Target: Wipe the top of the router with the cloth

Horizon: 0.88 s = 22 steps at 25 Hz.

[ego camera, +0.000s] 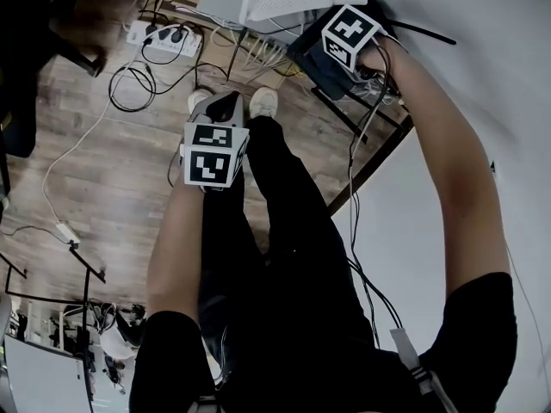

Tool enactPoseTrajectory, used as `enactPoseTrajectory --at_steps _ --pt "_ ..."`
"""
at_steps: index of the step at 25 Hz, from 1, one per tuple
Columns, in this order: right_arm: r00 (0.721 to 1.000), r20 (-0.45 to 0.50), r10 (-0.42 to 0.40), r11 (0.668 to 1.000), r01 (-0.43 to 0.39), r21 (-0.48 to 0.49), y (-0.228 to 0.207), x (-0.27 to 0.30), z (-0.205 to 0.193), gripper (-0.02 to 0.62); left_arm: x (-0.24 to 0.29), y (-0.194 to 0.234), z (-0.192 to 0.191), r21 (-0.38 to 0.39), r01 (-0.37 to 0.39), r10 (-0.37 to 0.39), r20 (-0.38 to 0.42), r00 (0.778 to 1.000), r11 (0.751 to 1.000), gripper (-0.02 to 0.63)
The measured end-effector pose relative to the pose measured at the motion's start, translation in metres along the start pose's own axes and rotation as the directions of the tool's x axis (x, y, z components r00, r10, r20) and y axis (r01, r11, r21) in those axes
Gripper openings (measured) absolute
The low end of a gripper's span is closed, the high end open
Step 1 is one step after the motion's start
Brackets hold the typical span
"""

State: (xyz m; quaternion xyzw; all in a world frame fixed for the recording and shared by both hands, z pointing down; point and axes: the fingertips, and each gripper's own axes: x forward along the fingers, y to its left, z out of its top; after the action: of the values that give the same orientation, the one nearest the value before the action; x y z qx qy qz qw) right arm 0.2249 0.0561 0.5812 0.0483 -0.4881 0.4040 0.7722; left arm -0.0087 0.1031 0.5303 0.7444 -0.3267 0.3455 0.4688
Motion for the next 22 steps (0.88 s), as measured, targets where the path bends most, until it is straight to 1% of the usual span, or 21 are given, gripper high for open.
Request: enactPoseTrajectory --at_steps 3,6,8,10,11,12,15,20,22 --pt "0.994 0.021 -0.108 0.992 0.106 0.073 -0.041 -0.011 -0.005 0.044 0.000 0.002 0.001 -0.002 0.002 -0.002 -0.003 1.000 1.000 0.012" --pt "0.986 0.057 -0.156 0.974 0.144 0.174 -0.070 -0.018 -0.008 0.044 0.001 0.004 -0.001 -0.004 0.004 -0.004 -0.010 1.000 1.000 0.012" --pt "0.976 0.079 -0.201 0.953 0.176 0.248 -0.092 -0.024 -0.010 0.044 0.002 0.005 -0.001 -0.006 0.004 -0.005 -0.011 1.000 1.000 0.012" --pt "0.955 0.083 -0.284 0.917 0.245 0.316 -0.115 -0.031 -0.012 0.044 0.002 0.006 -0.003 -0.007 0.005 -0.005 -0.012 1.000 1.000 0.012" --pt "0.945 0.074 -0.319 0.902 0.278 0.331 -0.123 -0.033 -0.013 0.044 0.002 0.005 -0.005 -0.006 0.006 -0.006 -0.015 1.000 1.000 0.012" --pt "0.941 0.059 -0.334 0.896 0.297 0.330 -0.129 -0.033 -0.015 0.044 0.001 0.004 -0.007 -0.004 0.006 -0.006 -0.020 1.000 1.000 0.012" --pt "0.952 0.025 -0.305 0.910 0.284 0.300 -0.134 -0.033 -0.015 0.044 0.003 0.007 -0.008 0.001 0.003 -0.003 -0.022 1.000 1.000 0.012" --pt "0.944 0.010 -0.330 0.909 0.315 0.271 -0.134 -0.035 -0.016 0.044 0.002 0.007 -0.012 -0.018 -0.007 0.006 -0.015 1.000 1.000 0.012" --pt "0.945 0.012 -0.328 0.907 0.311 0.285 -0.136 -0.036 -0.015 0.044 0.001 0.005 -0.011 -0.017 -0.008 0.008 -0.007 1.000 1.000 0.012"
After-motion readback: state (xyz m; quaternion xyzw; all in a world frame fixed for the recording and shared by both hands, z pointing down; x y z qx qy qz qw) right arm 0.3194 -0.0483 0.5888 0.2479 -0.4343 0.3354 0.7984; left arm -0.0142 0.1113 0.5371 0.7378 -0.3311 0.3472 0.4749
